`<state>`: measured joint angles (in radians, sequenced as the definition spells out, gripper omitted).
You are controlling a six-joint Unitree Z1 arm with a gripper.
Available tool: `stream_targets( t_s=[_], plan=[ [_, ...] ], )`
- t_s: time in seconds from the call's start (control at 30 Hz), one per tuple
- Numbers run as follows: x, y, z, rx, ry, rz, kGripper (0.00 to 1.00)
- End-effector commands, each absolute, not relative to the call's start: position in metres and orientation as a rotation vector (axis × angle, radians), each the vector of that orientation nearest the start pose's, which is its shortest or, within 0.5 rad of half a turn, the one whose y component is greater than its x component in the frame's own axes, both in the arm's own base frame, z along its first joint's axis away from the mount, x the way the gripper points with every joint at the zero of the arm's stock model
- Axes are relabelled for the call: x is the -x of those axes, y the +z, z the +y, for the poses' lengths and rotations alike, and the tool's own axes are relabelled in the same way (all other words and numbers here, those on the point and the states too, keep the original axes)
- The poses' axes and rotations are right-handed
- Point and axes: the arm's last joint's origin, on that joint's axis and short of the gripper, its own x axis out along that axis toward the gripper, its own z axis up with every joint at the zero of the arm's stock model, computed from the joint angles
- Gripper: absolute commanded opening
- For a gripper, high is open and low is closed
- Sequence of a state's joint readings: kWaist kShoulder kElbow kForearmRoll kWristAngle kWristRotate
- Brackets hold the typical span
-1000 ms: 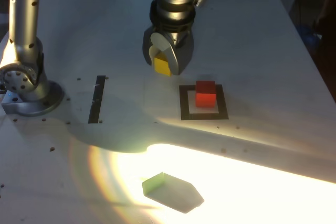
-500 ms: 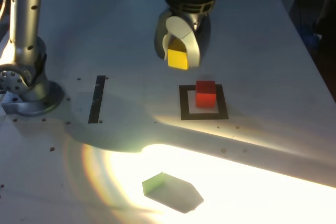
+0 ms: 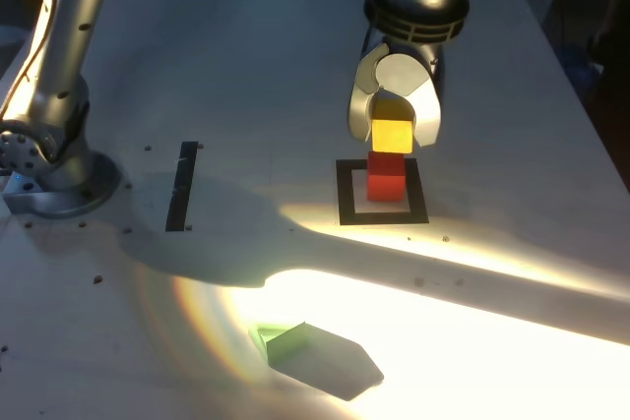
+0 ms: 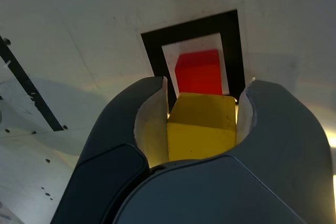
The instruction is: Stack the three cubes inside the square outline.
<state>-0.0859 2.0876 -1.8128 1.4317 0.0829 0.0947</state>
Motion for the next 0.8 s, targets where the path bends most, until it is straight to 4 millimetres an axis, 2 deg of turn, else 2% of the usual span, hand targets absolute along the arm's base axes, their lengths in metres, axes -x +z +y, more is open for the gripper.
stream_targets(
  t_s=[0.0,0.77],
  plan=[
    [-0.381,0.282,-0.028,-0.214,-0.071,1.716,0.14],
    [-0.383,0.263,-0.024,-0.168,-0.059,1.748,0.14]
  ],
)
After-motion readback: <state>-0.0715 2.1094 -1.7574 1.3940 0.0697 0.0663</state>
